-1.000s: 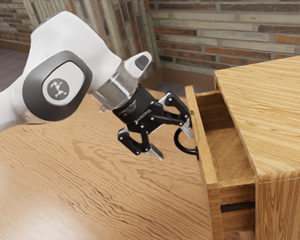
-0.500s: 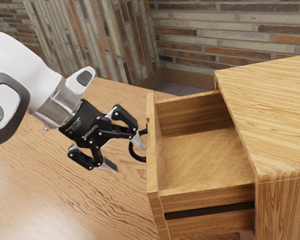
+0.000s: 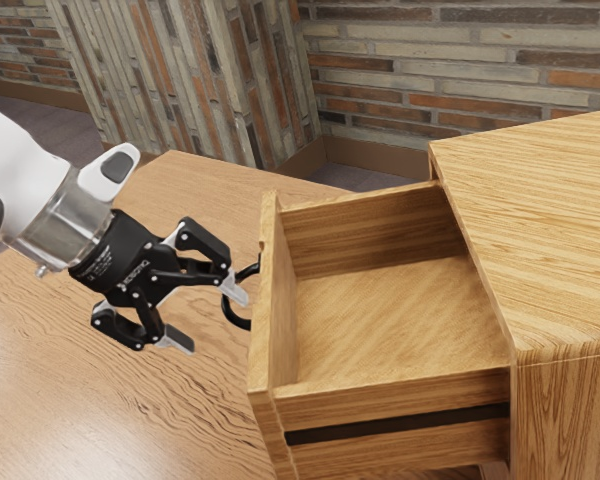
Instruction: Pull the drawer handle with one arm to open the drawer
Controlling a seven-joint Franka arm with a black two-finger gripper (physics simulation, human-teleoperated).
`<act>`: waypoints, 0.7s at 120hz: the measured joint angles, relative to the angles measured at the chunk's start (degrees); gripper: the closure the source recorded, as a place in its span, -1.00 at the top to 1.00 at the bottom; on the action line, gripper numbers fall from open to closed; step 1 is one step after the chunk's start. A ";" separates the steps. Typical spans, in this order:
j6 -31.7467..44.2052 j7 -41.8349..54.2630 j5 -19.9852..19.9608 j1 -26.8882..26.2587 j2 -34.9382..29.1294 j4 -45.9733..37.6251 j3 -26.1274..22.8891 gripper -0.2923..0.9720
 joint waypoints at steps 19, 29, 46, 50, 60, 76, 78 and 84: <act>-1.51 0.18 0.10 0.72 -0.81 -0.45 0.36 0.31; -2.38 0.25 0.24 0.83 -1.28 -0.57 0.52 0.31; -3.97 0.31 0.55 1.30 -2.26 -0.91 0.89 0.31; -4.32 0.32 0.71 1.48 -2.47 -1.03 0.93 0.31; -5.30 0.31 1.37 1.79 -3.09 -1.25 1.00 0.31; -6.86 0.27 2.68 1.94 -4.34 -1.78 2.00 0.31; -7.02 0.27 2.88 1.94 -4.53 -1.87 2.08 0.31; -7.44 0.26 3.37 1.95 -4.89 -2.05 2.29 0.31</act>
